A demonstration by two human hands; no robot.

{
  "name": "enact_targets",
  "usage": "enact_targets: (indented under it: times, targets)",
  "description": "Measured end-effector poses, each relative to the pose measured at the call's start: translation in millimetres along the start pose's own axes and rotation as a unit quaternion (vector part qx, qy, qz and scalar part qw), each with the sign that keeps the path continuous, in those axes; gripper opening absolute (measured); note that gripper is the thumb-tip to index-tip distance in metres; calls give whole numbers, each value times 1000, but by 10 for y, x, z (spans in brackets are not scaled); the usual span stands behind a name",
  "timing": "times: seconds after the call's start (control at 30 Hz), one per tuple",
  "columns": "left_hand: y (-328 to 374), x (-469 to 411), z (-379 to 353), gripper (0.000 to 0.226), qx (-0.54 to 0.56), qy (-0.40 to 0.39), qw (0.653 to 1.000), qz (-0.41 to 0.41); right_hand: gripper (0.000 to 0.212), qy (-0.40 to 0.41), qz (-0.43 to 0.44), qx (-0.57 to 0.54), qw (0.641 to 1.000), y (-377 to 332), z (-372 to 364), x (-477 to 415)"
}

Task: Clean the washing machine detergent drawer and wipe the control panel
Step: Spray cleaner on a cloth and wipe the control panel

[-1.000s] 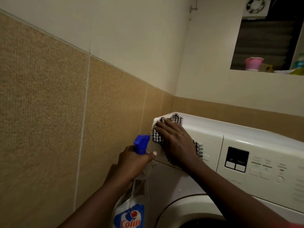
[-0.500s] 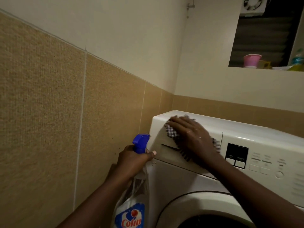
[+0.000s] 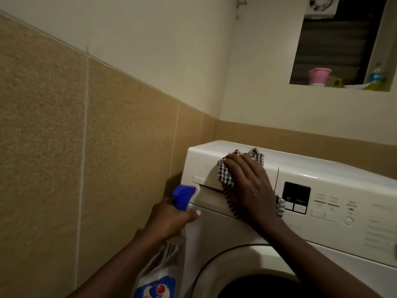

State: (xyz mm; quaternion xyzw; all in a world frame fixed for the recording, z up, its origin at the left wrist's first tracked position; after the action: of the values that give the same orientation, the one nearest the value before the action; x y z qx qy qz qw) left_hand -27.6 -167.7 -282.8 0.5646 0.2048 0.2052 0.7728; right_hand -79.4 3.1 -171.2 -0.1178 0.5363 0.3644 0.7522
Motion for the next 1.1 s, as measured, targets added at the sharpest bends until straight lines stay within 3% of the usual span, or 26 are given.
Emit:
enact_targets:
  times: [0.17, 0.3, 0.47, 0.67, 0.77, 0.9, 1.0, 1.1]
  targets:
    - [-145, -31, 124, 36, 41, 41, 998, 28, 57, -47, 72, 0, 996, -379, -356, -116]
    - [-183, -99, 300, 19, 44, 88, 995, 4, 62, -89, 100, 28, 991, -680, -663, -287]
    - [-92, -27, 462, 14, 57, 130, 990, -8, 59, -120, 148, 7, 982, -934, -867, 101]
    - [-47, 42, 340, 28, 73, 70, 995, -8, 47, -165, 179, -27, 970, -861, -800, 827]
    - [16, 97, 158, 27, 60, 11, 998, -28, 53, -169, 151, -30, 973, -630, -557, 942]
    - [29, 161, -76, 33, 62, -31, 997, -31, 87, -174, 68, -44, 981, -235, -241, 992]
    - [45, 159, -214, 38, 63, -25, 997, -28, 76, -108, 22, -69, 991, 15, 33, 1076]
    - [101, 186, -374, 37, 33, -50, 997, -49, 80, -57, -44, -81, 994, 212, 148, 1180]
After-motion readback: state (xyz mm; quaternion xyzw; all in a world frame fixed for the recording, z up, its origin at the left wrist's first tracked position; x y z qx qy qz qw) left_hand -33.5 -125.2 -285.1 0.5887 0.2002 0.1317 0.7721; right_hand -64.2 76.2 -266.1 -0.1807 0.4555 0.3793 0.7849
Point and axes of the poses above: each hand's wrist, its own x-axis away from the middle knuckle, its own z-axis out of the back of the hand, y = z × x, the point moved 9 cm from there along -x, towards the middle knuckle, and after that the axes turned 3 degrees about y, right-handed, at the moved point
